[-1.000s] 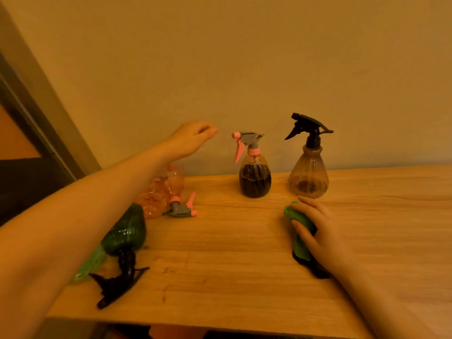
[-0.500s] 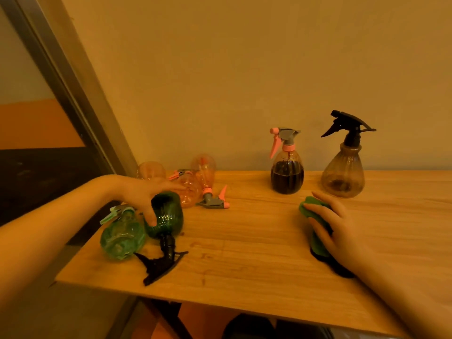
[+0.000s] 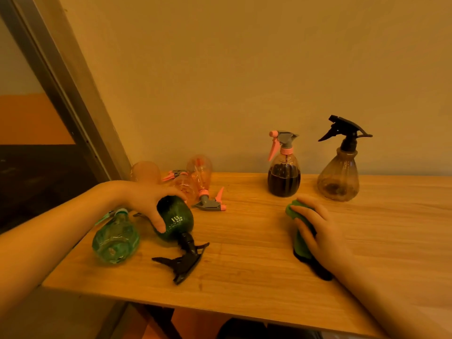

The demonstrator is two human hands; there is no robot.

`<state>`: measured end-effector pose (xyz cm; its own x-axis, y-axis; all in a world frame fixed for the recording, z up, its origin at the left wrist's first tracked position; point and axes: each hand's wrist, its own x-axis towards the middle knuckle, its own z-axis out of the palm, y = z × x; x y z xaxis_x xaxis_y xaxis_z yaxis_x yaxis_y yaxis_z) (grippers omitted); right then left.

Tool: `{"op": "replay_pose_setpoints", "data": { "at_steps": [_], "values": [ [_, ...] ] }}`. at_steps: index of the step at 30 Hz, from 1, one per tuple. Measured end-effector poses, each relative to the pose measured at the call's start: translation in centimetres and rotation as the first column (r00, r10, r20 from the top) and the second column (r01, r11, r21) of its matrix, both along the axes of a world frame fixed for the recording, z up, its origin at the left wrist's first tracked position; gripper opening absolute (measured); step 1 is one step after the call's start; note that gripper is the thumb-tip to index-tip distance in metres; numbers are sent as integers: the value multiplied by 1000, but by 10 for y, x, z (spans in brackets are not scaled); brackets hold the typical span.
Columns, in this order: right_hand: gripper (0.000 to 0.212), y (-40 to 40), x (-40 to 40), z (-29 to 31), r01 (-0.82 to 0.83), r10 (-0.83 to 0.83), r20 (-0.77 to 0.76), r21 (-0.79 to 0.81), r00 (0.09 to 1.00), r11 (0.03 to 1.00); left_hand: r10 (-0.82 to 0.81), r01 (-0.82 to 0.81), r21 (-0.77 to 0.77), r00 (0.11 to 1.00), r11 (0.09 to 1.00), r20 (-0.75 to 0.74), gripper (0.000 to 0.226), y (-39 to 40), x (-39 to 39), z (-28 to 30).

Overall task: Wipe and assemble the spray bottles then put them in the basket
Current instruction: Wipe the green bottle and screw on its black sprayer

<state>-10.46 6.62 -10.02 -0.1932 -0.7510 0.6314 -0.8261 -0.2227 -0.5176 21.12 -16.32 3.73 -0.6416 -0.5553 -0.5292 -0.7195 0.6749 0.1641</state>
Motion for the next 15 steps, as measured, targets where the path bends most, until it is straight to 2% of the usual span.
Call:
{"op": "replay_pose_setpoints", "data": {
  "at_steps": [2, 4, 8, 11, 15],
  "values": [
    [37, 1, 0, 1, -16, 16, 17, 26, 1000, 1000, 8, -4, 79, 998, 997, -57, 90, 6, -7, -2],
    [37, 1, -1, 1, 1, -1, -2, 47, 1000, 999, 19, -5, 106, 992, 994, -126, 94, 14, -15, -5],
    [37, 3, 1, 0, 20, -19, -21, 31, 1000, 999, -11, 12, 1, 980, 1000, -197, 90, 19, -27, -21],
    [33, 4, 0, 1, 28, -28, -11, 32, 1000, 999, -96, 76, -95, 970, 993, -221, 92, 24, -36, -25],
    [36, 4, 1, 2, 37, -37, 15, 22, 999, 999, -147, 139, -51, 963, 989, -225, 86, 26, -41, -21]
  ]
}}
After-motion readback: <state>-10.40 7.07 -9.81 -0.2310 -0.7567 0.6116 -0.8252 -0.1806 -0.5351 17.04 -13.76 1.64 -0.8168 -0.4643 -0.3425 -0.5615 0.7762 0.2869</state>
